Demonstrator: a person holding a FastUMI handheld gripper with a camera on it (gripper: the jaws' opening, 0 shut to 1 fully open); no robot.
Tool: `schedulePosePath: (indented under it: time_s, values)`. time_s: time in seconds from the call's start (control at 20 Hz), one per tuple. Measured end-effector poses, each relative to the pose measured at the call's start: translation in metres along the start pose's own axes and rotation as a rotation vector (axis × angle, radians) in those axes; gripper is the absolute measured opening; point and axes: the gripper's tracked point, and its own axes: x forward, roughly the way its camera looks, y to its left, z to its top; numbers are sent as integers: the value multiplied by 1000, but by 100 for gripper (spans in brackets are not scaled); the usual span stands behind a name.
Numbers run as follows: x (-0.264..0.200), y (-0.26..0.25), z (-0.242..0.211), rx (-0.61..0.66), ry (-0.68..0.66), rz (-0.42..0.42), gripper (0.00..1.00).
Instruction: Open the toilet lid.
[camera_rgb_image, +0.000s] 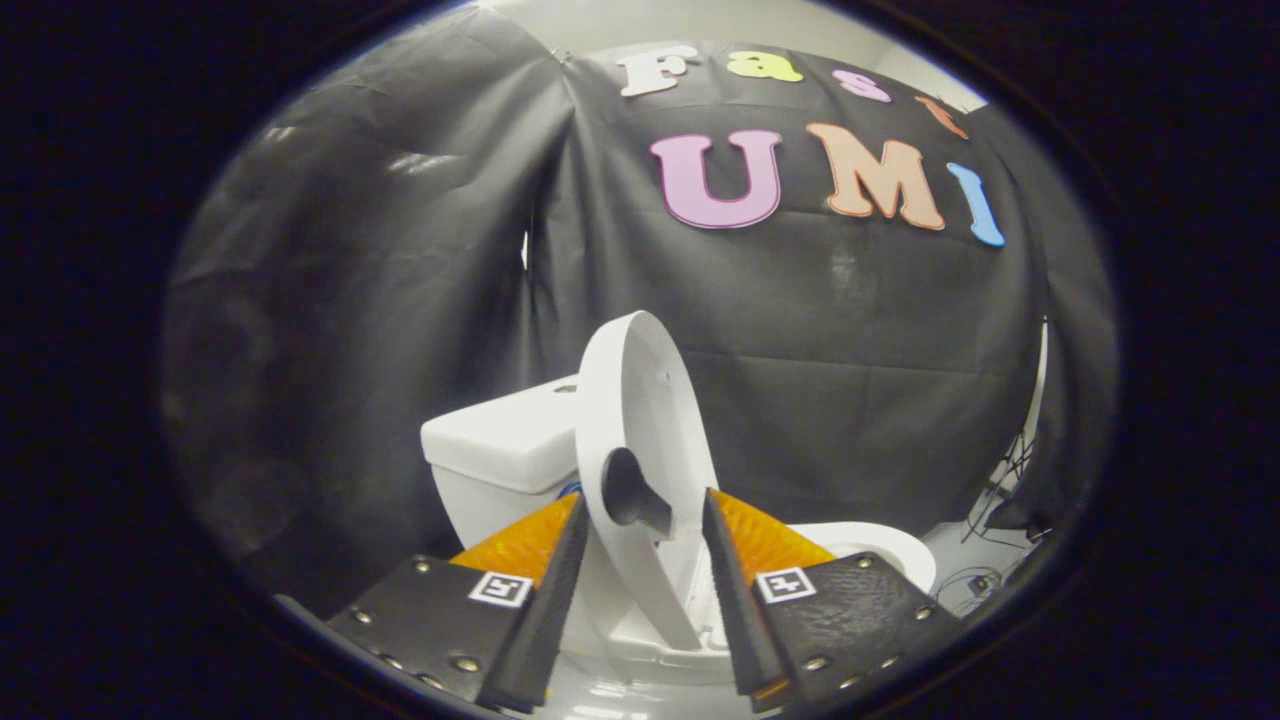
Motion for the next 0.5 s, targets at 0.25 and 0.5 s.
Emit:
schedulePosePath:
  time_s: [0.25,0.5]
  values:
    - [-14,-46,15,35,-46,-77,95]
    - [-26,-75,31,52,-79,-107,98]
